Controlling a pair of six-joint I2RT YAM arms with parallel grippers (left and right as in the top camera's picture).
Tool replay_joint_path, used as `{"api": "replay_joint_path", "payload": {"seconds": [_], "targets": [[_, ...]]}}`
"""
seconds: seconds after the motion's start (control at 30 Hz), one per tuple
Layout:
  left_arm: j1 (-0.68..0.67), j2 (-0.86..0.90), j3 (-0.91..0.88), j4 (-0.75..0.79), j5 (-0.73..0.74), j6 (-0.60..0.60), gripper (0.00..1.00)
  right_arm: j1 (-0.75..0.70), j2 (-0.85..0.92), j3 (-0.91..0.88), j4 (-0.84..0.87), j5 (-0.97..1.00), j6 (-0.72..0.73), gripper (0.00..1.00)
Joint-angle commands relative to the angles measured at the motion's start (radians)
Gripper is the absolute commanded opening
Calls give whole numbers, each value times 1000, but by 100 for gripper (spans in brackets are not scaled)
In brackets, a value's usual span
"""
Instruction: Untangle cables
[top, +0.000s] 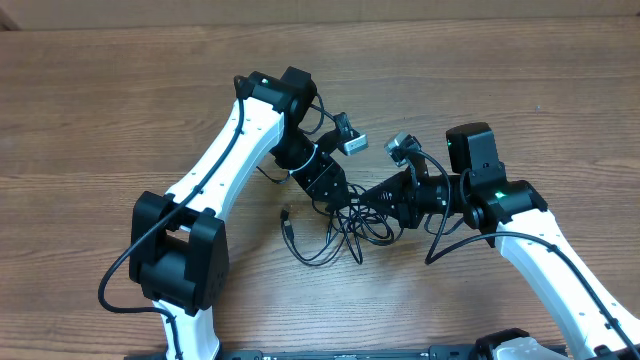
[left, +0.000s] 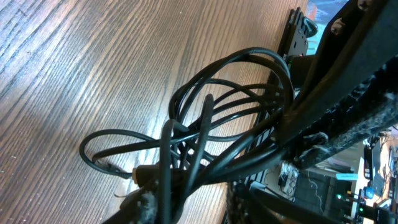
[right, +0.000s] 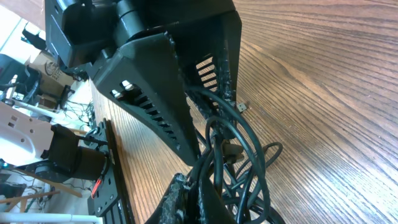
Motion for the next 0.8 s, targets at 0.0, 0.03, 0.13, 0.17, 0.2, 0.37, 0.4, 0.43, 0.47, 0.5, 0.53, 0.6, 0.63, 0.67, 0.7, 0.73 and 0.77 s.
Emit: {"api": "replay_joint_path", "payload": {"seconds": [0.0, 0.03, 0.13, 0.17, 0.2, 0.37, 0.4, 0.43, 0.47, 0.5, 0.53, 0.6, 0.63, 0.67, 0.7, 0.73, 0.77], "targets": [[-6, -29, -7, 4, 2, -7, 30, 5, -2, 0, 9, -41, 3, 4], [-6, -29, -7, 4, 2, -7, 29, 5, -2, 0, 9, -41, 3, 4], [-6, -29, -7, 4, 2, -7, 27, 5, -2, 0, 10, -41, 3, 4], [-6, -29, -7, 4, 2, -7, 26, 5, -2, 0, 10, -41, 3, 4], [-6, -29, -7, 4, 2, -7, 26, 5, -2, 0, 9, -41, 3, 4], [-6, -29, -7, 4, 2, -7, 22, 5, -2, 0, 9, -42, 3, 4], [-6, -29, -7, 4, 2, -7, 21, 5, -2, 0, 9, -42, 3, 4], [-6, -29, -7, 4, 2, -7, 21, 5, -3, 0, 9, -42, 3, 4], [-6, -29, -7, 4, 2, -7, 20, 5, -2, 0, 9, -42, 3, 4], [-6, -29, -7, 4, 2, -7, 18, 5, -2, 0, 9, -42, 3, 4], [-6, -29, -7, 4, 2, -7, 16, 5, -2, 0, 9, -42, 3, 4], [-6, -29, -7, 4, 2, -7, 14, 5, -2, 0, 9, -42, 3, 4], [-6, -29, -7, 4, 2, -7, 12, 5, -2, 0, 9, -42, 3, 4], [-6, -29, -7, 4, 2, -7, 11, 5, -2, 0, 9, -45, 3, 4], [-6, -29, -7, 4, 2, -7, 8, 5, -2, 0, 9, -50, 3, 4], [-6, -29, -7, 4, 2, -7, 7, 5, -2, 0, 10, -58, 3, 4], [-6, -29, -7, 4, 2, -7, 5, 5, -2, 0, 10, -63, 3, 4]]}}
